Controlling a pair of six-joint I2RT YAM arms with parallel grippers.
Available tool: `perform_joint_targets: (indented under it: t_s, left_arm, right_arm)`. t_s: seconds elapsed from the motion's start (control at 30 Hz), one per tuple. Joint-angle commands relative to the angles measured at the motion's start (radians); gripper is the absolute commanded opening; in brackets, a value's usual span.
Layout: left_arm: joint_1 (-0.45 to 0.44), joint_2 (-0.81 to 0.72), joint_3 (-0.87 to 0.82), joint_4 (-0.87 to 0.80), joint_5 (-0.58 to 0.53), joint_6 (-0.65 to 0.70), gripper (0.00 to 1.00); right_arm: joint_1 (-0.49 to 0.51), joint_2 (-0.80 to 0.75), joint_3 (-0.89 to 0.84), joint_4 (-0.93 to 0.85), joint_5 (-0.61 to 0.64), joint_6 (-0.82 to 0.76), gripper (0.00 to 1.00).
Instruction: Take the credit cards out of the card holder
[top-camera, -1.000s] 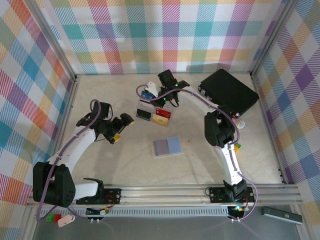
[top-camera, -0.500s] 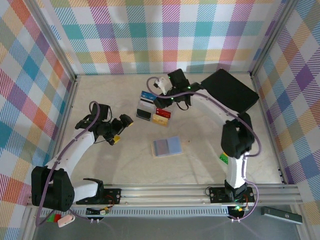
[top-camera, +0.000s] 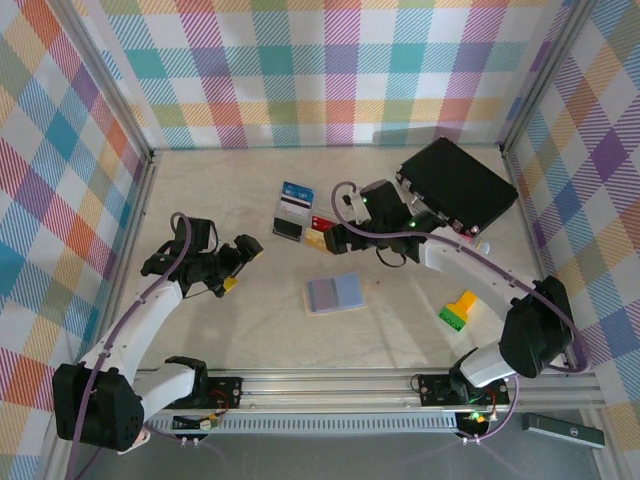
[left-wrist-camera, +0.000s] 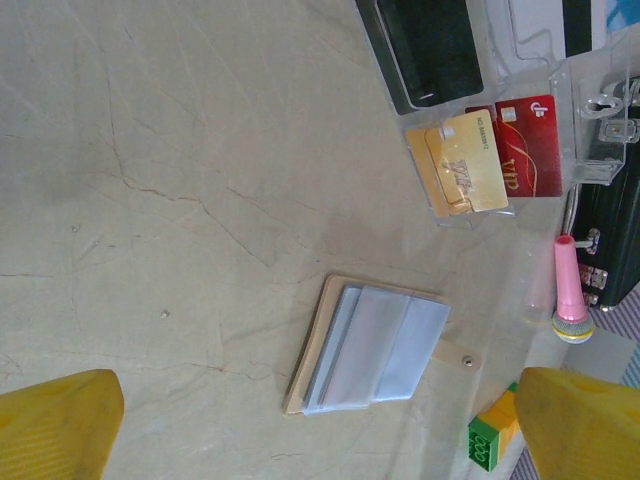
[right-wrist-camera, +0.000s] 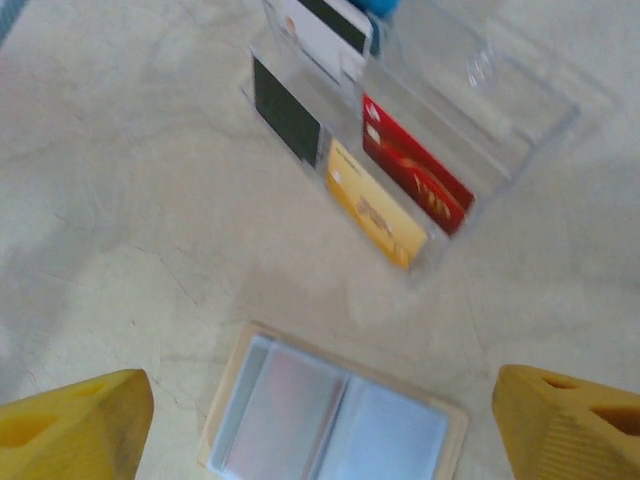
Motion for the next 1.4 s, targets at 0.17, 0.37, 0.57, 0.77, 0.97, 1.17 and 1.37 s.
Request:
perform_joint_targets:
  t_s: [0.17,0.37,0.57,0.77,0.97,1.17,1.37]
  left_arm:
    - [0.015,-0.055,-0.019,-0.074,-0.003,0.062,1.00]
    - [0.015,-0.085,-0.022,-0.104,-0.045,0.089,1.00]
    - [0.015,-0.087,-0.025,-0.091,-0.068,0.088,1.00]
    - [0.014,-0.066,-0.024,-0.049,-0.065,0.078,1.00]
    - [0.016,-0.026,-0.012,-0.015,-0.051,0.077,1.00]
    - [0.014,0.028,0.003,0.019,-0.018,0.076,1.00]
    - [0.011,0.060,-0.004,0.054,0.010,0.057,1.00]
  right_arm:
    - [0.112,-0.067,-0.070,-0.116,0.206,0.216,0.95]
    - [0.173,-0.002,-0.048,-0.181,0.228,0.312,0.95]
    - [0.230,0.138,0.012,-0.211,0.213,0.361,0.94]
    - [0.251,0.279,0.104,-0.241,0.193,0.363,0.92]
    - [0.247,0.372,0.159,-0.310,0.227,0.394,0.91]
    - [0.205,0.360,0.101,-0.294,0.181,0.395,0.90]
    - [0.199,0.356,0.088,-0.277,0.121,0.363,0.91]
